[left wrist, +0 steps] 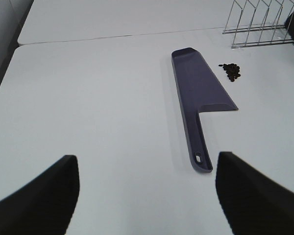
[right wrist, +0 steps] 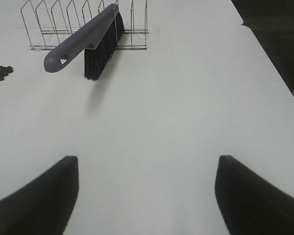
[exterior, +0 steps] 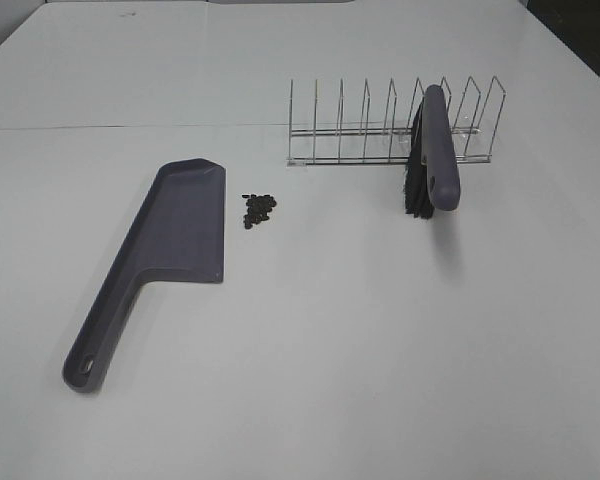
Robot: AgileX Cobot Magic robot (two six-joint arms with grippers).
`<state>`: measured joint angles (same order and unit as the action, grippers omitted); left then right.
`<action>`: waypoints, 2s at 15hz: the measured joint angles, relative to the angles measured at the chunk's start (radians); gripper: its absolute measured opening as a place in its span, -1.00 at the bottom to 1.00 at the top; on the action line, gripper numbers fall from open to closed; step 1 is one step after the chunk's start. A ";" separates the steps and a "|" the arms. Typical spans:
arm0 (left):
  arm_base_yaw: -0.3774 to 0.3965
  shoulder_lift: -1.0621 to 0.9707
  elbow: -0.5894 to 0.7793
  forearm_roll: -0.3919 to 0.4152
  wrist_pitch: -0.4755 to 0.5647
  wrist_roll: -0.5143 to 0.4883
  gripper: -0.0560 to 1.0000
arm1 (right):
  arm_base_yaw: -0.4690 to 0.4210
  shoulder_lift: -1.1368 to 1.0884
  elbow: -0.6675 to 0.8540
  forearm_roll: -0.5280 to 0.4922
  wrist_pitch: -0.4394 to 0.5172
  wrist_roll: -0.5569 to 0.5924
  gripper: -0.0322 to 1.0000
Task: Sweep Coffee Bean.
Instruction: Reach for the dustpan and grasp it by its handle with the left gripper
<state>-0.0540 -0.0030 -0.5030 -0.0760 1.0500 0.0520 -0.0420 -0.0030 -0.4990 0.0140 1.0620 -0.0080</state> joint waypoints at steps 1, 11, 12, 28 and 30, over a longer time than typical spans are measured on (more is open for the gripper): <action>0.000 0.000 0.000 0.000 0.000 0.000 0.48 | 0.000 0.000 0.000 0.000 0.000 0.000 0.38; 0.000 0.000 0.000 0.000 0.000 0.000 0.48 | 0.000 0.000 0.000 0.000 0.000 0.000 0.38; 0.000 0.000 0.000 0.000 0.000 0.000 0.48 | 0.000 0.000 0.000 0.000 0.000 0.000 0.38; 0.000 0.000 0.000 0.000 0.000 0.000 0.48 | 0.000 0.000 0.000 0.000 0.000 0.000 0.38; 0.000 0.000 0.000 0.000 0.000 0.000 0.48 | 0.000 0.000 0.000 0.000 0.000 0.000 0.38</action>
<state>-0.0540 -0.0030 -0.5030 -0.0760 1.0500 0.0520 -0.0420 -0.0030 -0.4990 0.0140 1.0620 -0.0080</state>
